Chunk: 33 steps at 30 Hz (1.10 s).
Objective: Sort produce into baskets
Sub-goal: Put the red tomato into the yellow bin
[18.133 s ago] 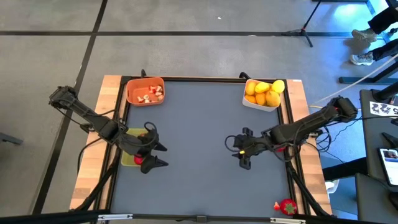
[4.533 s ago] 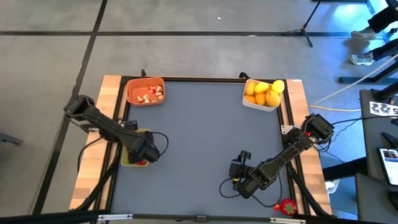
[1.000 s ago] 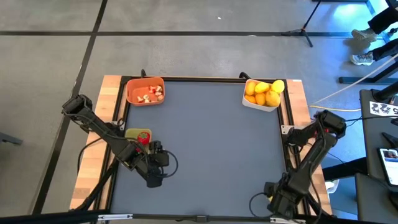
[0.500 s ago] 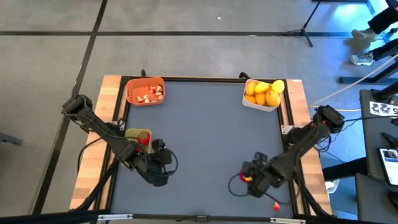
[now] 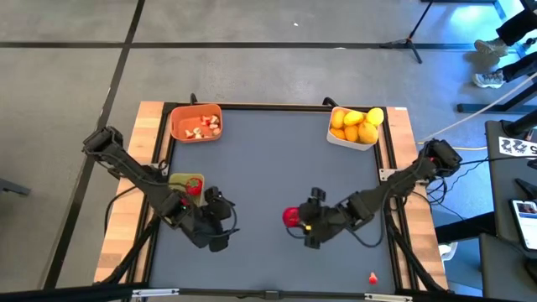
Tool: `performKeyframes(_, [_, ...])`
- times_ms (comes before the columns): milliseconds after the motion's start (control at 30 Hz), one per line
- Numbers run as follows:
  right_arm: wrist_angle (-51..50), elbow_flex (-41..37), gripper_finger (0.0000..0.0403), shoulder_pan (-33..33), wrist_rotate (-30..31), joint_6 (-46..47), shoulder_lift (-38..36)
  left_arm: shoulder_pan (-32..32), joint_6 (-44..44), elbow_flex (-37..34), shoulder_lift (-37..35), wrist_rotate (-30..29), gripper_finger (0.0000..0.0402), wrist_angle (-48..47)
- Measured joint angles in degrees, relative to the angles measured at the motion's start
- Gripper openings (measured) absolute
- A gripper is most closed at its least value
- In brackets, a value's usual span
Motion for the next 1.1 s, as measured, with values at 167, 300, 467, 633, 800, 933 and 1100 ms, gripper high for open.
performKeyframes(167, [8.3, 0.0, 0.0221, -4.6, -1.1, -6.6, 0.3, -1.3, -2.9, 0.4, -4.8, -0.1, 0.0388, -4.1])
performKeyframes(300, [13.1, 0.0, 0.0221, -8.1, -3.0, -9.8, 0.3, -2.6, -4.4, 0.4, -9.6, -1.5, 0.0388, -7.4])
performKeyframes(467, [17.6, 0.1, 0.0221, -11.7, -5.4, -12.3, 1.0, -3.9, -6.0, 0.4, -15.7, -5.8, 0.0388, -11.6])
performKeyframes(633, [22.3, 0.2, 0.0221, -14.5, -7.6, -13.8, 2.9, -3.7, -5.7, 0.2, -20.7, -8.5, 0.0388, -14.1])
performKeyframes(800, [23.5, 4.0, 0.0221, -16.6, -11.0, -14.3, 7.8, -3.0, -3.7, 0.2, -24.6, -11.1, 0.0388, -15.3])
performKeyframes(933, [23.2, 9.3, 0.0221, -17.0, -11.6, -16.6, 12.7, -2.7, -2.7, 0.2, -27.1, -12.7, 0.0388, -15.9])
performKeyframes(1100, [24.1, 16.0, 0.0221, -17.5, -11.7, -18.4, 18.4, -2.6, -2.5, 0.2, -28.9, -14.0, 0.0388, -17.3])
